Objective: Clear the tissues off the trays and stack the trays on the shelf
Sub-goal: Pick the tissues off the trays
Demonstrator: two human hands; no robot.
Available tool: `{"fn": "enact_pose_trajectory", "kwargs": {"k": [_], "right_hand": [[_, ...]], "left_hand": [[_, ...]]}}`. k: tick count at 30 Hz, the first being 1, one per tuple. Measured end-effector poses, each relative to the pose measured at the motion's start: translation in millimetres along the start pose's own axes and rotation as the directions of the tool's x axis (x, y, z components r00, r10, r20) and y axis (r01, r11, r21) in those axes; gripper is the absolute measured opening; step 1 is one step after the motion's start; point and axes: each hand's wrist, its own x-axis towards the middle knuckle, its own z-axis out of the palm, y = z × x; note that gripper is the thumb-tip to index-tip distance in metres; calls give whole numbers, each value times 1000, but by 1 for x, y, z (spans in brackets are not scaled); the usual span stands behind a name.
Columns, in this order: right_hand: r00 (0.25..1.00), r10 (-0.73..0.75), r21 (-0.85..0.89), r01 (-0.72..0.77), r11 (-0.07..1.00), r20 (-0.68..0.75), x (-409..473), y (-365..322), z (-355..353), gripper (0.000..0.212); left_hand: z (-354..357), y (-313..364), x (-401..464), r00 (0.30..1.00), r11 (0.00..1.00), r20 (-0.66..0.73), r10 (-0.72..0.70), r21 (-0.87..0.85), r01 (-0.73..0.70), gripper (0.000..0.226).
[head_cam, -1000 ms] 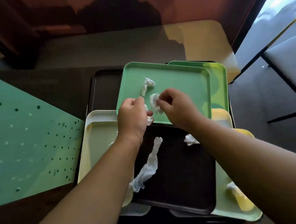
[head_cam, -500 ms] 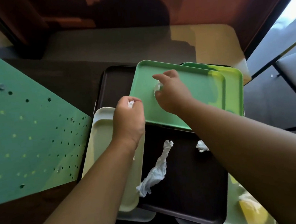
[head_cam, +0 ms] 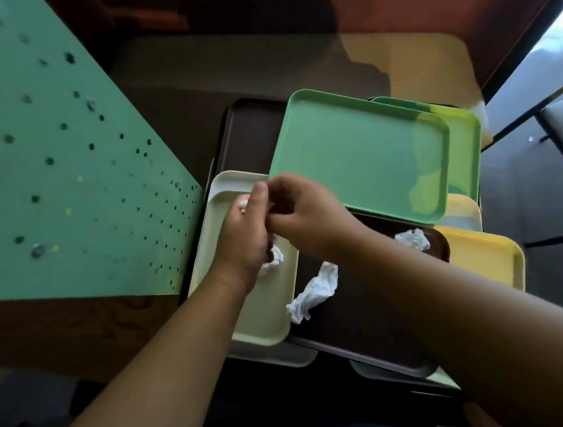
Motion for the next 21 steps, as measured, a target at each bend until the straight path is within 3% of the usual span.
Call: {"fn": "enact_pose_trajectory", "kwargs": {"k": [2, 4, 7, 9, 11, 13, 16, 18, 19, 21], "right_hand": [[997, 61, 62, -64, 996, 44, -9, 6, 3, 43], [997, 74, -180, -69, 981, 21, -11, 14, 7, 58], [989, 83, -595, 7, 804, 124, -6, 22, 23, 70], [971, 136, -734, 53, 677, 196, -3, 29, 36, 64], [969, 151, -807, 72, 586, 195, -1, 34, 44, 45], [982, 122, -804, 42, 594, 141, -4, 36, 47, 30], [995, 88, -577, -96, 811, -41, -18, 26, 37, 19], [981, 169, -157, -183, 971, -96, -37, 14, 25, 17], [977, 207, 74, -203, 976, -50, -48, 7, 19, 19], [979, 203, 342, -198, 919, 20, -69, 1, 9, 19]], "left_hand": [[-15, -9, -12, 1000, 998, -24, -9, 56, 11, 31], [-28, -19, -23, 1000, 998, -31, -4, 56, 5, 17], [-43, -27, -34, 998, 1000, -65, 16, 4, -16, 17], [-50, -31, -39, 996, 999, -78, 31, 22, -30, 22], [-54, -31, -44, 995, 996, -78, 59, 76, -53, 26], [-56, -28, -48, 991, 985, -82, 102, 151, -88, 27], [-53, -27, -50, 991, 966, -53, 125, 232, -110, 18], [-44, -25, -52, 997, 974, -2, 75, 214, -73, 30], [-37, -23, -53, 999, 985, 48, 22, 172, -30, 39], [-19, -21, -56, 979, 995, 187, -80, 77, 67, 43]]}}
